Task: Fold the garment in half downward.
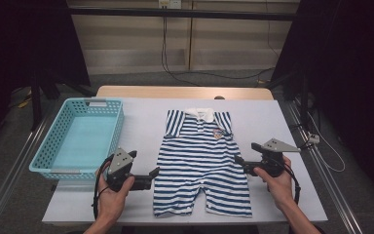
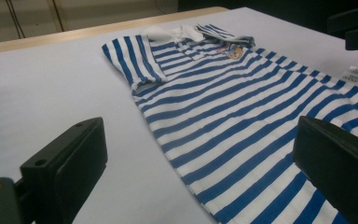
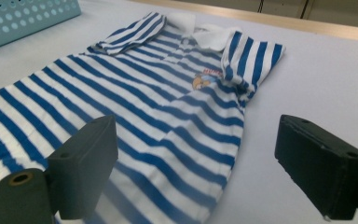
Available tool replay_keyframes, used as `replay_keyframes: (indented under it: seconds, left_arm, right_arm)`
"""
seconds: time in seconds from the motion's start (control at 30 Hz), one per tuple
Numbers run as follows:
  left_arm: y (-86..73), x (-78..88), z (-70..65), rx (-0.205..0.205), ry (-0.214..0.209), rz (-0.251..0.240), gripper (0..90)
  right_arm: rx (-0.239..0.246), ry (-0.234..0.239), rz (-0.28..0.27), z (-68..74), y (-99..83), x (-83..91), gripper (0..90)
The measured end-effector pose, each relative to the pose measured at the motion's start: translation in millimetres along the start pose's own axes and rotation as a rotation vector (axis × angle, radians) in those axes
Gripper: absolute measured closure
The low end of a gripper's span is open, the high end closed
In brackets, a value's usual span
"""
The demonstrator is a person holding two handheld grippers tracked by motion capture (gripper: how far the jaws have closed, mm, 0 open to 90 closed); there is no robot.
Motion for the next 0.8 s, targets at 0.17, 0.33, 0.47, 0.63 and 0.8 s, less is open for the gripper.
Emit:
replay_keyframes:
  seconds: [0.17, 0.33, 0.47, 0.63, 0.8]
  left_arm:
    - [-7.2, -9.0, -2.4, -0.042, -0.026, 0.066, 4.3]
    - [-14.9, -10.9, -11.8, -0.068, -0.084, 0.120, 5.8]
    - [-15.3, -12.7, -17.4, -0.099, -0.141, 0.112, 5.9]
    - [-25.6, -15.7, -13.4, -0.037, -0.139, 0.144, 6.3]
    - [-36.4, -22.6, -5.1, 0.033, -0.125, 0.241, 6.4]
  right_arm:
    - [-0.011, 0.008, 0.053, 4.3, -11.1, 9.5, 13.3]
    - [-0.020, 0.000, 0.100, 7.2, -25.0, 16.3, 14.1]
    - [-0.009, -0.005, 0.113, 8.7, -33.5, 25.2, 21.3]
    - [-0.040, -0.001, 0.164, 9.8, -45.8, 34.9, 33.2]
    - [-0.022, -0.004, 0.231, 12.1, -52.8, 31.2, 42.5]
Point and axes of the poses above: each handheld gripper's, and its own axes: x roughly backward along the jaws, y roughly out of its top, z roughly to its left, the point moved 7 cm from there along -x, roughly forward along the jaws, and after that the axes turned 8 degrees about -x, right-handed, at the moved point
